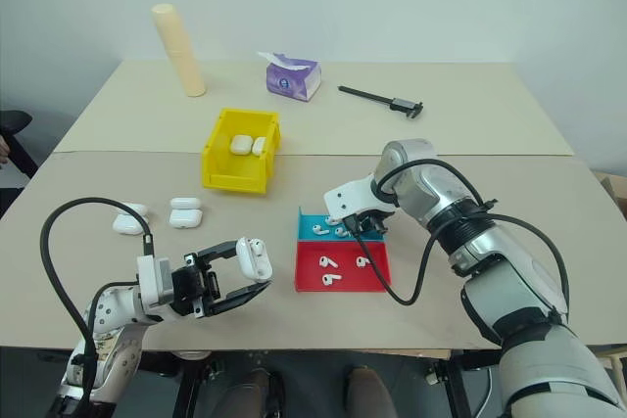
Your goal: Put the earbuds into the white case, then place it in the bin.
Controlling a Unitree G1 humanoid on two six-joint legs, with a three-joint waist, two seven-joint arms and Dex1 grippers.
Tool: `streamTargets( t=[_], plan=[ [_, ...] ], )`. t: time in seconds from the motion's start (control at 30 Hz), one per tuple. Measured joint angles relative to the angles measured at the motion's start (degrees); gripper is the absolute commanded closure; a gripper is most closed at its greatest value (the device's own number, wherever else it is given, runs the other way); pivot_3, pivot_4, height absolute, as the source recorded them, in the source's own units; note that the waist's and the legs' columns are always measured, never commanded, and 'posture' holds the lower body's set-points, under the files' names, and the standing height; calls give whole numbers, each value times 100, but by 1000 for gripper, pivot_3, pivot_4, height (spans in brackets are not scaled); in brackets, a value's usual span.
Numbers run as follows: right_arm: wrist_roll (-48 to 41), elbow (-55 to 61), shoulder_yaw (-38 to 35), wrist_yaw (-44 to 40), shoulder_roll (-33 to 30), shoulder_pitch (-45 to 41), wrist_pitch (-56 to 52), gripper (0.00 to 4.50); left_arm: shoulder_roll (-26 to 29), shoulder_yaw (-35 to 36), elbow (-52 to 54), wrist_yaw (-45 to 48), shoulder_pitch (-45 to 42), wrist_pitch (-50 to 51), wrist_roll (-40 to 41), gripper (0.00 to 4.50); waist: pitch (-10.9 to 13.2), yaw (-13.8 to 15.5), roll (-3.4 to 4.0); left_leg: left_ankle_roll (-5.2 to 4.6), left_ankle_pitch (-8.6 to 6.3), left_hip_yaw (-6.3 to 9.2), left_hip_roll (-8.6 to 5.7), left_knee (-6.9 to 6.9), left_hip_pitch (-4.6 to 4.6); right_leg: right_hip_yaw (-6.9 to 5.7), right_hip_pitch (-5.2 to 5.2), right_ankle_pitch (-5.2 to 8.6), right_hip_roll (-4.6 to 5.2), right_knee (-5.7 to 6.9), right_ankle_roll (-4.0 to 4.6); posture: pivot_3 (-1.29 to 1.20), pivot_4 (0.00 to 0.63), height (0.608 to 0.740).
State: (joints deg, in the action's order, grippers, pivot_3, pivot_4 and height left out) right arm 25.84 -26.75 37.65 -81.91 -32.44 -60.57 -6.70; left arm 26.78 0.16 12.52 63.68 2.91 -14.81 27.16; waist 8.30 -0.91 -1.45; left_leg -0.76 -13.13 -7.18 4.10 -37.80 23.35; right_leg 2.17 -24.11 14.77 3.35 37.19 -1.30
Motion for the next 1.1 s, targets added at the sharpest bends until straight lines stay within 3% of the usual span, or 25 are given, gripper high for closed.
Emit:
streamTargets(
  t=[0.13,0.27,0.73,0.93,1.1],
  plan=[
    [31,32,-12,1,0,17,4,3162,8,0,1,-8,0,4,-1,1754,0,0,0,0,0,0,0,0,-1,0,1,0,0,0,0,0,150,740],
    [40,66,-31,1,5,30,12,3850,11,-1,1,-9,-1,5,-2,1754,-2,3,0,0,0,0,0,0,-2,0,2,0,0,0,0,0,150,740],
    [-230,515,-438,-50,-63,295,-424,3850,11,-21,4,-2,-264,133,81,1754,-5,10,1,0,0,1,0,0,8,0,-6,0,0,0,0,0,150,740],
    [-1214,2023,-1849,-25,-369,412,-2023,3850,5,0,368,-172,-658,716,599,1754,-4,29,2,0,-1,8,0,0,21,-4,-11,0,1,-3,-1,0,150,740],
    [-2575,3810,-3609,352,-400,964,-4172,3850,9,2,504,-140,-900,1144,999,1754,-4,47,2,1,0,21,-2,-2,18,-7,-6,0,2,-2,-1,0,150,740]
  ],
)
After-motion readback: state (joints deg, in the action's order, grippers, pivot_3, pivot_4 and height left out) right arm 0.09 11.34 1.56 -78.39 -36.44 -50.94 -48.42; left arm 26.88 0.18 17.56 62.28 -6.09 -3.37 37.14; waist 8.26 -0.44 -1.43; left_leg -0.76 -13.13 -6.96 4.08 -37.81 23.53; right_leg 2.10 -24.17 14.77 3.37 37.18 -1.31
